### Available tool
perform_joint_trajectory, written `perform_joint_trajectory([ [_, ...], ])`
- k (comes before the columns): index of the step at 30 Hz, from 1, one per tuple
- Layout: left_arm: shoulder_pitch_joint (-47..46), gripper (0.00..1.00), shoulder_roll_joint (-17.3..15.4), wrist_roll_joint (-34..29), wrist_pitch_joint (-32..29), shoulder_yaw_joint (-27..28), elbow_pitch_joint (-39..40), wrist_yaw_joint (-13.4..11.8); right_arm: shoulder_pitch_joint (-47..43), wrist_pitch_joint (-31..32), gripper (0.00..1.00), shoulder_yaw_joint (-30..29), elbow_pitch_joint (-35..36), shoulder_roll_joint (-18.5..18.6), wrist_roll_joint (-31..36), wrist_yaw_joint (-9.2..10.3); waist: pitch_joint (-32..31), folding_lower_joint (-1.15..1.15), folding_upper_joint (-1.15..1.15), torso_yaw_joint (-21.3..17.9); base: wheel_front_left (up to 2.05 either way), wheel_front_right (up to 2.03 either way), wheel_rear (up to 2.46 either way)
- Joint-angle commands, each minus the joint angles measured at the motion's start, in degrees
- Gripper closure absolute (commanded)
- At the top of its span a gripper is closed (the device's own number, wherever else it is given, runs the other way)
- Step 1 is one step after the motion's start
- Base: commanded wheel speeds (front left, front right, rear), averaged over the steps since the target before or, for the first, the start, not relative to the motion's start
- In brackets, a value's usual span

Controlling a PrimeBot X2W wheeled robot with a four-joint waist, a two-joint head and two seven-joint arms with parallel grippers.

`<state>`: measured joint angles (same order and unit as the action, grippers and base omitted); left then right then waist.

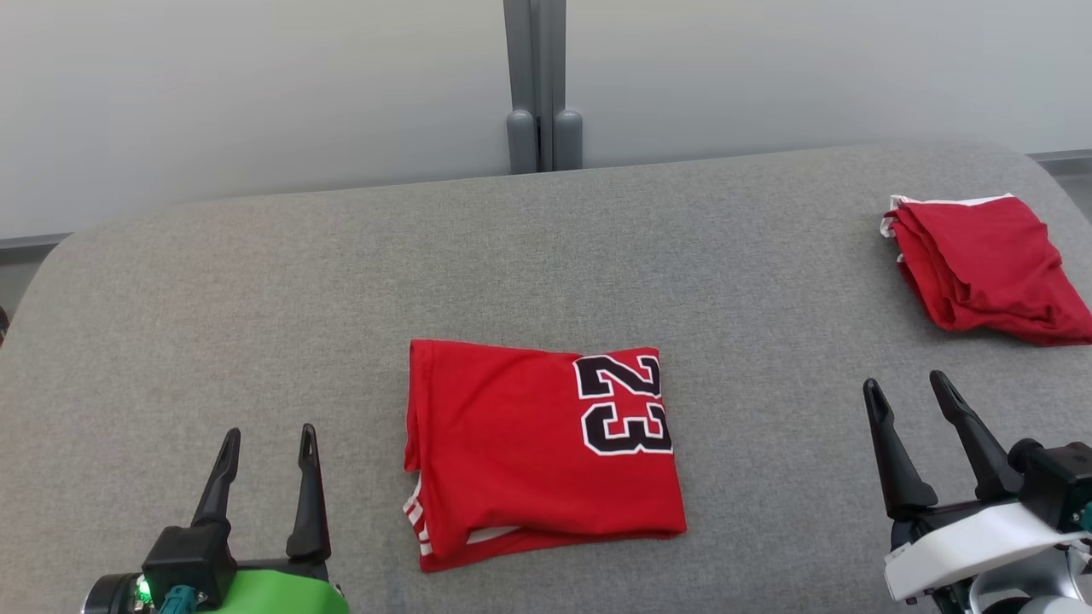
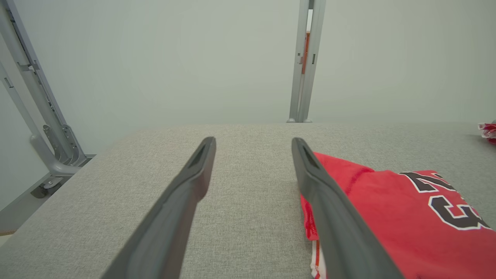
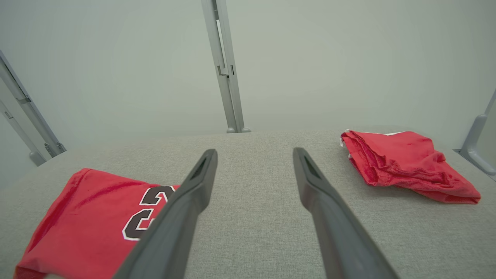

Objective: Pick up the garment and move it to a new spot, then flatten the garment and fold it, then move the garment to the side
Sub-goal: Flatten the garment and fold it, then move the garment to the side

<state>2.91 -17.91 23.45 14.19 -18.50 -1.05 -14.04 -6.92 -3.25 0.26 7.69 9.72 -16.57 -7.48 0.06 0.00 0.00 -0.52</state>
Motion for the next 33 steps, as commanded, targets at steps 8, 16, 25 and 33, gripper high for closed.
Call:
perform_joint_trajectory([
  [8,1.1,0.00,-0.3,0.5,-0.2,-0.5,0.0,0.0,-2.6,1.3,0.00,-1.0,2.1,-0.6,0.5,-0.02,-0.5,0.00,0.00,-0.2,0.00,0.00,0.00],
  [16,0.9,0.00,-0.4,0.4,-0.1,-0.5,-0.2,-0.5,-2.4,2.0,0.00,-1.2,2.2,-0.7,0.8,-0.02,-0.5,0.00,0.00,-0.4,0.00,0.00,0.00],
  [25,-0.8,0.00,-0.7,-0.6,0.3,-0.3,0.4,-1.1,-1.1,2.4,0.00,-1.0,2.5,-0.1,0.7,-0.02,1.3,0.00,0.00,0.2,0.00,0.00,0.00],
  [33,-6.1,0.00,0.4,-1.6,0.8,0.7,2.1,0.0,4.6,3.1,0.00,3.7,-0.8,0.4,-1.0,-0.02,9.5,0.00,0.00,3.1,0.00,0.00,0.00],
])
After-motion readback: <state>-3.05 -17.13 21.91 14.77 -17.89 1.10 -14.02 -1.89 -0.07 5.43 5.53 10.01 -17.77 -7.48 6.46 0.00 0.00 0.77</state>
